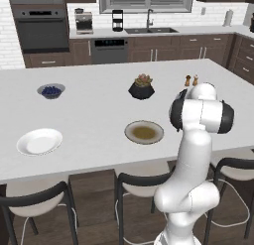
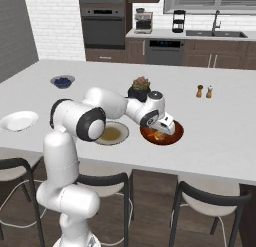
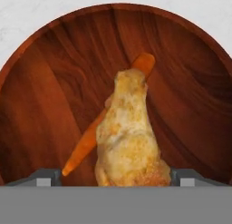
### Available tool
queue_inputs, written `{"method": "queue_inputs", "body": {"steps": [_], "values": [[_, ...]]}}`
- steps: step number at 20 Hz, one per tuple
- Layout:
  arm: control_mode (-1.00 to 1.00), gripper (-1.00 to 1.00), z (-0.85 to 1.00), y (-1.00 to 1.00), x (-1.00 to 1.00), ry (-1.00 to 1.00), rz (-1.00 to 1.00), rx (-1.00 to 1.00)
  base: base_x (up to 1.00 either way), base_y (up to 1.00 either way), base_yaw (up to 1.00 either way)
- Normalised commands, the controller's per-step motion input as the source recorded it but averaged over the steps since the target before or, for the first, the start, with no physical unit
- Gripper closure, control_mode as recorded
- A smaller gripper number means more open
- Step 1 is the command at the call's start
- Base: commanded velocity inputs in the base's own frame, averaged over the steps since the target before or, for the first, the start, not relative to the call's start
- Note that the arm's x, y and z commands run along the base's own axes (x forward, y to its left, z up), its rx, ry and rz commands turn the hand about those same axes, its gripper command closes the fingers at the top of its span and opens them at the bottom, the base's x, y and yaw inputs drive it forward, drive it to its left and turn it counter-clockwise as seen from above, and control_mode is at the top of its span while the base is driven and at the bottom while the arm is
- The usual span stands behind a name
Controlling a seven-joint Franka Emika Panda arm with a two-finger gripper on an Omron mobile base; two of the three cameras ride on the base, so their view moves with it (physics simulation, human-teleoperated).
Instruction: Pick the chicken drumstick and carrot from their plates and place them in the bowl. Then put the bowl in the fridge.
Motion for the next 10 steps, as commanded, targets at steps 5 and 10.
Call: {"method": "queue_inputs", "body": {"steps": [5,10], "values": [[-1.00,-1.00,0.05,0.00,-0.05,-0.02,0.00,0.00,0.00,0.00,0.00],[-1.00,-1.00,0.38,-0.14,-0.62,-0.01,-0.13,0.00,0.00,0.00,0.00]]}}
